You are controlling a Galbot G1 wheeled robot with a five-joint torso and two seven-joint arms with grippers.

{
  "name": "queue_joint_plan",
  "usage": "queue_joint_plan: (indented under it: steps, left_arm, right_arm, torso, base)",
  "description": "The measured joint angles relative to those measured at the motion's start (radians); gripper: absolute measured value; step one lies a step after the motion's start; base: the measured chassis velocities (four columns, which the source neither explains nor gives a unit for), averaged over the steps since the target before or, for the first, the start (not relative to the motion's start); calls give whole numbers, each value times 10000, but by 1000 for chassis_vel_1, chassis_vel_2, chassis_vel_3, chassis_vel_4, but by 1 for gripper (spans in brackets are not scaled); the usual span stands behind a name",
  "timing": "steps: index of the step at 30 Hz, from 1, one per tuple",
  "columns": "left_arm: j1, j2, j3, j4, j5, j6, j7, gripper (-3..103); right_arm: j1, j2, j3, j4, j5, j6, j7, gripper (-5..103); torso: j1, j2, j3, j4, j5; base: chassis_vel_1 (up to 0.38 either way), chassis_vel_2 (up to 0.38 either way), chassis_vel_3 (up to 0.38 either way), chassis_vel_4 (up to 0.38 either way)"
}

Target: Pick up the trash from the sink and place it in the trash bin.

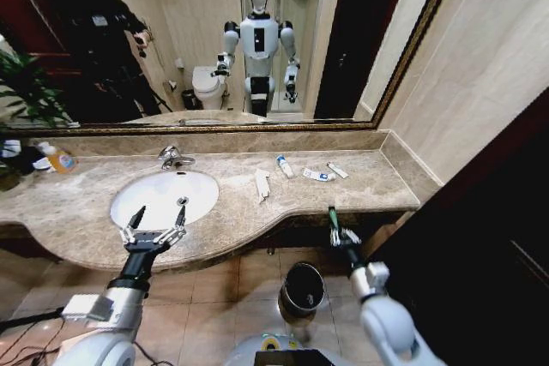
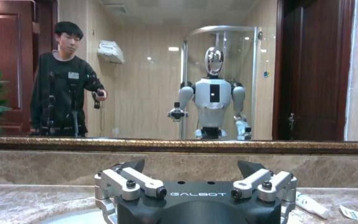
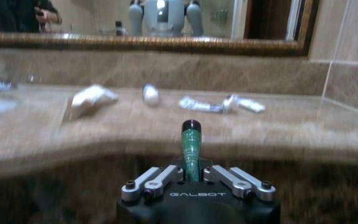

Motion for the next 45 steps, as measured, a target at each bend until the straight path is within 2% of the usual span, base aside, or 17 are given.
queue_joint_plan:
  steps: [2,5,6,9,14,20,24,25,27,30,32,33,35,36,39,40,45]
  left_arm:
    - [0,-1,0,0,0,0,0,100]
    - [1,0,0,0,0,0,0,100]
    - [1,0,0,0,0,0,0,100]
    - [1,0,1,0,0,0,0,100]
    - [0,0,1,0,0,-1,0,100]
    - [0,0,0,0,0,0,0,100]
    - [0,0,1,0,0,0,1,100]
    - [0,0,1,0,0,0,1,100]
    - [0,0,0,0,0,0,0,100]
    - [0,0,0,0,0,0,0,100]
    - [0,0,1,0,0,0,0,100]
    - [0,0,1,0,0,0,0,100]
    - [1,0,0,0,0,0,0,100]
    - [1,0,0,0,0,0,0,100]
    - [0,-1,0,0,0,0,0,100]
    - [0,-1,0,0,0,0,0,100]
    - [0,0,0,0,0,0,0,100]
  right_arm:
    - [-63,288,-10,-406,-313,254,-169,12]
    - [394,995,-101,-2401,-928,804,-457,12]
    - [394,995,-101,-2401,-928,804,-457,12]
    - [1019,1314,-120,-4073,-1236,1204,-590,12]
    - [2007,1753,-213,-6570,-1028,1384,-699,12]
    - [2772,1965,-170,-8183,-1014,1843,-555,8]
    - [3243,2085,-247,-8842,-775,1958,-135,27]
    - [3243,2085,-247,-8842,-775,1958,-135,27]
    - [3460,2254,-210,-9111,-739,1940,167,37]
    - [3682,2300,-226,-9422,-732,2012,455,43]
    - [3843,2301,-278,-9683,-794,2196,690,54]
    - [3843,2301,-278,-9683,-794,2196,690,54]
    - [3784,2301,-287,-9627,-820,2212,723,65]
    - [3784,2301,-287,-9627,-820,2212,723,65]
    - [3640,2276,-282,-9430,-822,2212,722,81]
    - [3640,2276,-282,-9430,-822,2212,722,81]
    - [3455,2232,-273,-9155,-821,2199,703,96]
  torso:
    - [0,0,0,0,-1]
    - [0,0,1,0,3]
    - [0,0,1,0,3]
    - [2,-2,1,2,1]
    - [2,-3,2,1,1]
    - [2,-2,2,2,1]
    - [2,-2,2,1,-1]
    - [2,-2,2,1,-1]
    - [2,-2,2,2,1]
    - [2,-3,2,2,0]
    - [2,-3,2,2,0]
    - [2,-3,2,2,0]
    - [3,-2,2,2,0]
    - [3,-2,2,2,0]
    - [2,-3,2,1,0]
    - [2,-3,2,1,0]
    - [2,-2,2,1,1]
  base:
    - [0,0,0,0]
    - [0,0,0,0]
    - [0,0,0,0]
    - [0,0,0,0]
    - [0,0,0,0]
    - [0,0,0,0]
    - [0,0,0,0]
    - [0,0,0,0]
    - [0,0,0,0]
    - [0,0,0,0]
    - [0,0,0,0]
    - [0,0,0,0]
    - [0,0,0,0]
    - [0,0,0,0]
    - [0,0,0,0]
    - [0,0,0,0]
    - [0,0,0,0]
